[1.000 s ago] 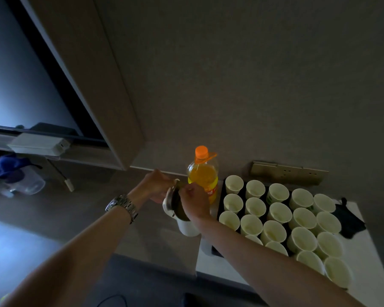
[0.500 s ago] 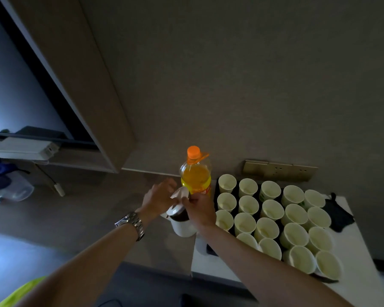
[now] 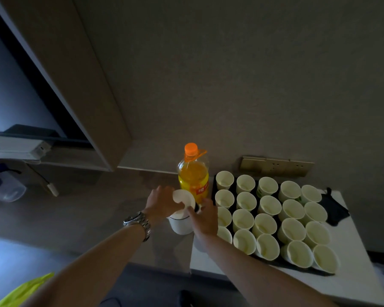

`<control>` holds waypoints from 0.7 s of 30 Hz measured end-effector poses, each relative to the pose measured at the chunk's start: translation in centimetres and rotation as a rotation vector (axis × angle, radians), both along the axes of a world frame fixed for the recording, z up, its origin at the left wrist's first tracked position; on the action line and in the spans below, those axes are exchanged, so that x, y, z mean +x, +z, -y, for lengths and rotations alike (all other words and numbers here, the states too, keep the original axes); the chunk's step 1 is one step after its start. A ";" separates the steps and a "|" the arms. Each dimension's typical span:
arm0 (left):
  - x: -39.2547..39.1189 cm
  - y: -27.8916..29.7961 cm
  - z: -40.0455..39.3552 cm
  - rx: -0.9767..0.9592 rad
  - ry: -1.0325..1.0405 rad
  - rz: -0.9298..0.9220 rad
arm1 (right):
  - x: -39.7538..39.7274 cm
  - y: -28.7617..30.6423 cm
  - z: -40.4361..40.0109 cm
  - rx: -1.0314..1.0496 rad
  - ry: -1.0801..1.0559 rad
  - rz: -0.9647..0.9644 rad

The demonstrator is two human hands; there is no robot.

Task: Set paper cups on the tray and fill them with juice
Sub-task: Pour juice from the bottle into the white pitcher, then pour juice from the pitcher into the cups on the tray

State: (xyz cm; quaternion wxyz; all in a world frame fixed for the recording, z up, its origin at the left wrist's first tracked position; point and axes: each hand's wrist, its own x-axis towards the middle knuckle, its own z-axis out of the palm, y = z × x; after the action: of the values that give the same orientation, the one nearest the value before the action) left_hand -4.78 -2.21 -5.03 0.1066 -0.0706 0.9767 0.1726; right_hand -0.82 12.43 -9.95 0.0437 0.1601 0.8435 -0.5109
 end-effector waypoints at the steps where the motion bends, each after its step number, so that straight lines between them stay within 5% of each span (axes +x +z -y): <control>1: -0.1 -0.1 -0.1 -0.013 -0.001 -0.001 | -0.1 0.1 0.0 -0.041 -0.002 0.017; 11: -0.4 0.7 0.5 -0.099 0.016 0.083 | -0.8 -0.2 0.2 -0.151 -0.041 0.126; 21: 1.2 0.6 2.5 0.093 0.169 0.274 | 3.1 -1.6 1.5 -0.091 -0.034 0.226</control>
State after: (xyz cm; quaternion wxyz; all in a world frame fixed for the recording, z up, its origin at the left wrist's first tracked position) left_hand -3.61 -4.73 -4.39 0.2272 -0.1703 0.9345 0.2145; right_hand 2.32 10.96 -11.58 0.1370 0.2288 0.8064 -0.5279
